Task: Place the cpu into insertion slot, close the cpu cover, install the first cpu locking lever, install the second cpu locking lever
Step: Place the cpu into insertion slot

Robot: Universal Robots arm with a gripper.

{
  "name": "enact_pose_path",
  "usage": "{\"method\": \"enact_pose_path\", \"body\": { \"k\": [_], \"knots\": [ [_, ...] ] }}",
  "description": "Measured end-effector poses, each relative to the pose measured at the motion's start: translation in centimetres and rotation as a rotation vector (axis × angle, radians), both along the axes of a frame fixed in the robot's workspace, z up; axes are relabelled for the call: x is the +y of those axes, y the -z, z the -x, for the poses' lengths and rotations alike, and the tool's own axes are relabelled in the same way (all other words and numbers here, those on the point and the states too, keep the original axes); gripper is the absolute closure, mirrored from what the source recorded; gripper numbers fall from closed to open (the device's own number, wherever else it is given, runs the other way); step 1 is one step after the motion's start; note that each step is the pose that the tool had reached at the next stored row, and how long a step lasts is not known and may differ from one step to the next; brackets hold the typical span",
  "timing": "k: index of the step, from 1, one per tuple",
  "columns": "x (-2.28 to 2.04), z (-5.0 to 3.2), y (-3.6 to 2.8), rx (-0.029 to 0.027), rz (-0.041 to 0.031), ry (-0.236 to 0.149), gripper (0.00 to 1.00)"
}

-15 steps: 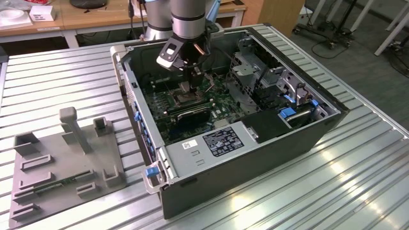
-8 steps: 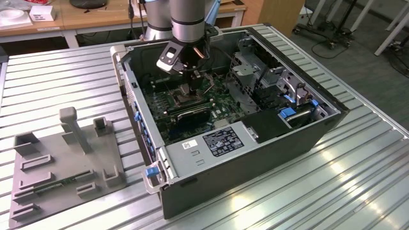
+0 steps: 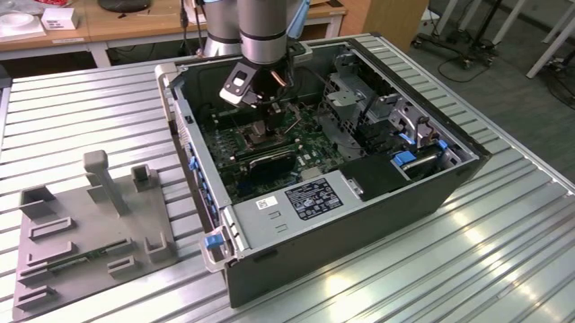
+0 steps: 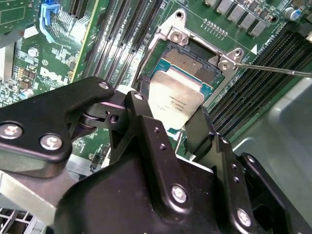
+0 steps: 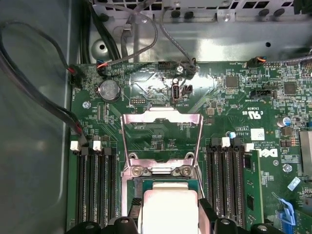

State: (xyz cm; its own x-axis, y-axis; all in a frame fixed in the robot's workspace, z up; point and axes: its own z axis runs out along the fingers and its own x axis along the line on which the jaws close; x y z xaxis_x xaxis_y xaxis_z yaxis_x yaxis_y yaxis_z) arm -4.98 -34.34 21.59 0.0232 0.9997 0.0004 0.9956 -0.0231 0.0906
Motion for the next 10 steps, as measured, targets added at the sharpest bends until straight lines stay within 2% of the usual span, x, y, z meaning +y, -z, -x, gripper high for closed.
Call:
{"method": "enact_pose_path", "body": {
  "k": [5, 10],
  "knots": [
    [0.12, 0.45, 0.3, -0.0001, 0.0001, -0.001, 0.46],
    [0.13, 0.5, 0.72, 0.0, 0.0, -0.017, 0.46]
  ]
}}
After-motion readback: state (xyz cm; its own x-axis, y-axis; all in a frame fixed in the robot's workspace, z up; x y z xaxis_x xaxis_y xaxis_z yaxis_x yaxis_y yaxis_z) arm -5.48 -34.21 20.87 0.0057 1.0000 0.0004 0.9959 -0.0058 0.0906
